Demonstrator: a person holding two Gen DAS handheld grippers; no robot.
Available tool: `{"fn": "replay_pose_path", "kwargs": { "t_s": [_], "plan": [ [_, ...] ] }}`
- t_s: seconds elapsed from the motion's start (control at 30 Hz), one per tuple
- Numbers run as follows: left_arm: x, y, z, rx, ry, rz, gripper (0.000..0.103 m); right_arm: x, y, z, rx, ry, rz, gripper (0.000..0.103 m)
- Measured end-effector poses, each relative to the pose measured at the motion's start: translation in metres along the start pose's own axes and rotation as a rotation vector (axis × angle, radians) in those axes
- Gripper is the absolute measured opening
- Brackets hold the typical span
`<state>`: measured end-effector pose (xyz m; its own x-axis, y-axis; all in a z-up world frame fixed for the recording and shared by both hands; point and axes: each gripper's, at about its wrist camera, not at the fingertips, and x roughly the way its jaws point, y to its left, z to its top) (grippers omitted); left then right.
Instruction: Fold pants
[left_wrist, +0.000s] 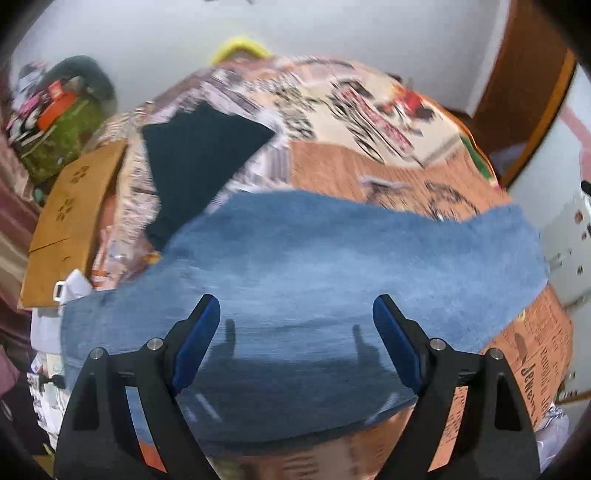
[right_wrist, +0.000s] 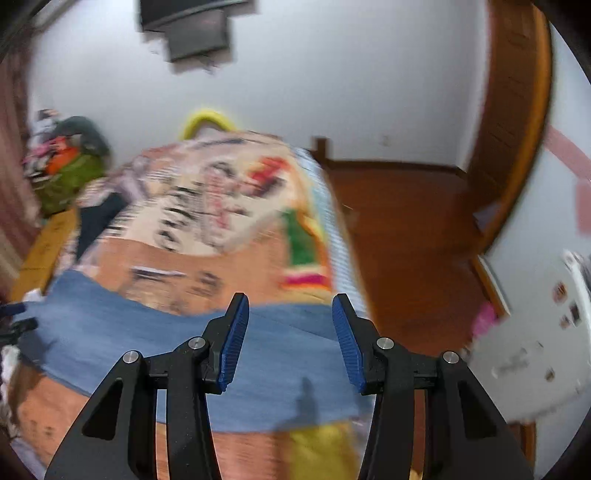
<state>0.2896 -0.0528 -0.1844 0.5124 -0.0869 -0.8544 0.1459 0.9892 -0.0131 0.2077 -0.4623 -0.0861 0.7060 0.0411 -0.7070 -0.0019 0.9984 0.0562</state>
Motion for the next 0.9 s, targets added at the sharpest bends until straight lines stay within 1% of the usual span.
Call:
{"fn": "replay_pose_path", "kwargs": {
  "t_s": [0.07,0.17,0.23,0.3,0.33,0.43,0.47,0.57,0.7,0.77,0.8,0.83,0.9],
  "plan": [
    [-0.014,0.025,0.001,-0.042,-0.029,0.019,0.085,-0.002,0.028,0.004,-0.040,-0.022,0.056,0.043],
    [-0.031,0.066,-0.001,-0.107,-0.062,0.047,0.086,0.000,0.084,0.014,-0.121,-0.052,0.158,0.045],
    [-0.039,0.096,-0.005,-0.153,-0.078,0.083,0.087,0.004,0.114,0.015,-0.158,-0.055,0.212,0.046],
    [-0.044,0.128,-0.012,-0.201,-0.087,0.121,0.087,0.013,0.153,0.016,-0.213,-0.050,0.274,0.046],
    [-0.046,0.149,-0.016,-0.236,-0.087,0.142,0.087,0.018,0.169,0.016,-0.237,-0.045,0.295,0.046],
    [-0.044,0.193,-0.029,-0.308,-0.076,0.175,0.088,0.040,0.209,0.016,-0.306,-0.016,0.342,0.046],
    [-0.041,0.206,-0.032,-0.328,-0.065,0.183,0.088,0.050,0.226,0.015,-0.334,0.000,0.361,0.046],
    [-0.023,0.244,-0.041,-0.376,-0.012,0.214,0.088,0.073,0.259,0.013,-0.370,0.041,0.392,0.046],
    [0.012,0.288,-0.055,-0.466,0.056,0.196,0.088,0.111,0.300,0.006,-0.407,0.115,0.426,0.046],
    [0.029,0.303,-0.060,-0.499,0.080,0.177,0.088,0.128,0.319,0.002,-0.424,0.154,0.429,0.046],
    [0.037,0.309,-0.063,-0.520,0.096,0.164,0.086,0.142,0.330,-0.002,-0.435,0.180,0.434,0.046],
    [0.049,0.314,-0.064,-0.546,0.120,0.140,0.083,0.150,0.339,-0.003,-0.442,0.197,0.440,0.046],
    [0.069,0.316,-0.064,-0.551,0.150,0.090,0.067,0.168,0.354,-0.003,-0.459,0.222,0.471,0.046]
  ]
}}
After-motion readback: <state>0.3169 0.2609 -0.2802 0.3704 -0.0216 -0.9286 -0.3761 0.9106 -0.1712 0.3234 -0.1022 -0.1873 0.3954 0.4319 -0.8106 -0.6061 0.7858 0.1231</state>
